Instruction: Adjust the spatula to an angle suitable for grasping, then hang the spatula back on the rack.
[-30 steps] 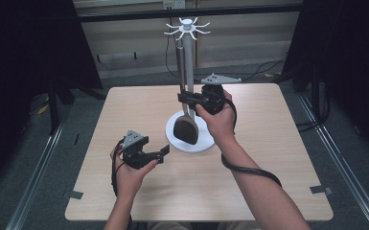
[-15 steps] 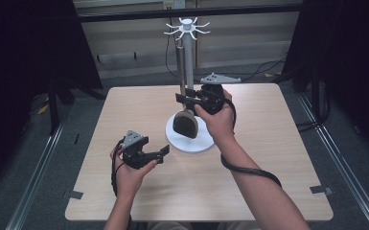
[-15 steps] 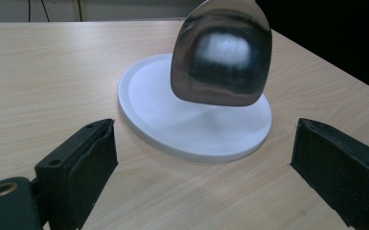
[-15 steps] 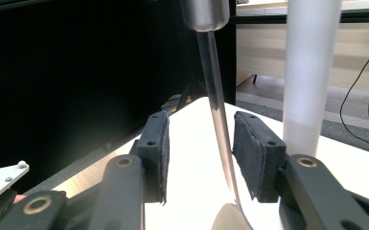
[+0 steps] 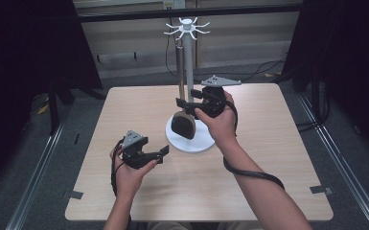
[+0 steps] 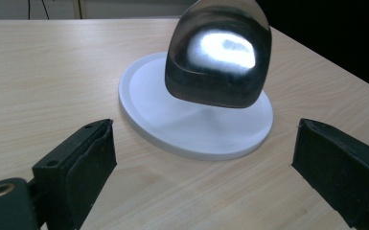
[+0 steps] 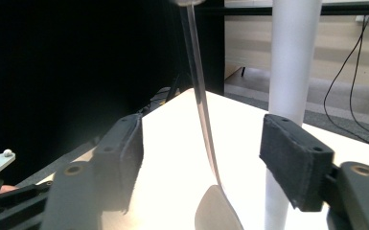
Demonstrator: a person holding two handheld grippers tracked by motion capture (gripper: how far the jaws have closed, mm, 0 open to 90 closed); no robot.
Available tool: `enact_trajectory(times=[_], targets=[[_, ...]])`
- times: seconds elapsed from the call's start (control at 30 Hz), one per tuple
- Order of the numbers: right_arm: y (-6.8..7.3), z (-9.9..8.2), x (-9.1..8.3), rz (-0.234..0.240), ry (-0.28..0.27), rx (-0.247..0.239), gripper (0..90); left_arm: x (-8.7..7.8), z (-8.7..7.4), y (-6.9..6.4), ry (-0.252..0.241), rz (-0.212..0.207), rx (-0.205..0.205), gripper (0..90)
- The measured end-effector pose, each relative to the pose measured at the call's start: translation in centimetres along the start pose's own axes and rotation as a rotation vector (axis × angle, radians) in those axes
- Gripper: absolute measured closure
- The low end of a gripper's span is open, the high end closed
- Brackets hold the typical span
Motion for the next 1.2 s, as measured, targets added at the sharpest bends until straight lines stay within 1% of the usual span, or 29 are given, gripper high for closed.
enact_trajectory(times=[0.1,0.2,0.4,0.57,0.77,1.0,1.2], targets=[[-0.1,-0.2,-0.1,-0.004,0.005,0.005,28.9,0.0,0.0,0.1,0.003,-0.001,-0.003,7.2],[-0.2,-0.4,-0.2,-0.013,0.013,-0.001,27.4,0.1,0.0,0.1,-0.003,0.0,-0.008,7.2],[-0.4,-0.8,-0.6,-0.014,0.02,0.004,25.2,0.1,0.0,0.1,0.005,-0.002,-0.001,7.0],[-0.4,-1.1,-0.9,-0.008,0.023,0.004,24.2,0.1,0.0,0.1,0.004,0.004,-0.001,6.8],[-0.4,-2.0,-1.3,-0.003,0.043,-0.017,21.2,0.3,-0.1,0.1,0.006,0.0,-0.005,6.5],[-0.6,-2.6,-1.7,-0.002,0.05,-0.01,19.9,0.5,-0.2,0.0,0.013,-0.005,0.001,5.9],[-0.6,-3.1,-2.1,0.001,0.061,-0.015,17.3,0.7,-0.2,-0.1,0.019,-0.009,0.002,5.0]])
Point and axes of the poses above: each handheld gripper's, and its own axes: x roughly forward along the jaws, z roughly out of its top, y roughly to its left, the point moved 5 cm from there along x, roughly forward along the jaws, and after that the axes turned 2 degrees about -x, right-handed, at the moved point
